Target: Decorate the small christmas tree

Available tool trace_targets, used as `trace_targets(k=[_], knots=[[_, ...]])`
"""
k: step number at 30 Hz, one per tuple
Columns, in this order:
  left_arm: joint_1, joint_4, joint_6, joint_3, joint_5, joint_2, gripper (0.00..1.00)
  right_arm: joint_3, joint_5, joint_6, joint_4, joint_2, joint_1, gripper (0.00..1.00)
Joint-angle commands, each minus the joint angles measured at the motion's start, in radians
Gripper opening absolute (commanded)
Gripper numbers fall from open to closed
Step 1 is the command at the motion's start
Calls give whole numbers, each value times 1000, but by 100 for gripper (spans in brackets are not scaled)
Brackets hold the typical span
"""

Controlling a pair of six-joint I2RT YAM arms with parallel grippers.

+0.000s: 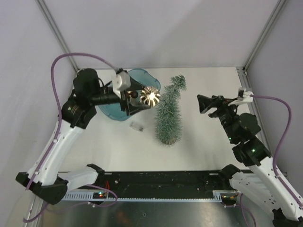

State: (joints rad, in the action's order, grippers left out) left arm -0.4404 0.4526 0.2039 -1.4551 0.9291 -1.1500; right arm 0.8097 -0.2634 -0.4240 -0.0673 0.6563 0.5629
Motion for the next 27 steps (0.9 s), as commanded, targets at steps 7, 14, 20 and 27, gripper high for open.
trace_targets(k=[7, 14, 20, 27], knots=[[-176, -50, 298, -45, -196, 56, 18, 91, 26, 17, -67, -19, -2, 85], [-178, -99, 272, -147, -208, -37, 15, 84, 55, 4, -41, 69, -1, 85], [-178, -121, 259, -183, -213, -94, 14, 81, 102, 9, 65, 162, -3, 85], [-177, -125, 248, -178, -197, -123, 14, 82, 145, -6, 145, 224, -6, 85]])
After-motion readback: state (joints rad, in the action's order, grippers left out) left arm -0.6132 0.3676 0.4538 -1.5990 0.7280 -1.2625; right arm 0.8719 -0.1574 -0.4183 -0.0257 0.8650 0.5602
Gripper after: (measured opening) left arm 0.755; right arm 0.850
